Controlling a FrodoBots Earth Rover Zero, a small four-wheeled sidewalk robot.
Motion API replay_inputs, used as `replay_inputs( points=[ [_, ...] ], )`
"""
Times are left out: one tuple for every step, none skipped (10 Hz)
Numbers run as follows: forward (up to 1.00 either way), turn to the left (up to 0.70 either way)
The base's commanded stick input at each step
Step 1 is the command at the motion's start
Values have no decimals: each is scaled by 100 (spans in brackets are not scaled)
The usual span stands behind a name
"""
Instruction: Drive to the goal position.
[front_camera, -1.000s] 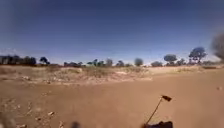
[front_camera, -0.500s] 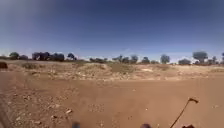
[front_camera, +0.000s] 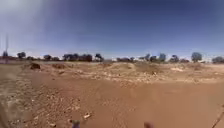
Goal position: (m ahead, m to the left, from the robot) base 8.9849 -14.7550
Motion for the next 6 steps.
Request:
replay_inputs(
  points=[
    [50,50],
    [50,50],
    [50,50],
    [50,50],
    [50,15],
    [50,0]
  ],
)
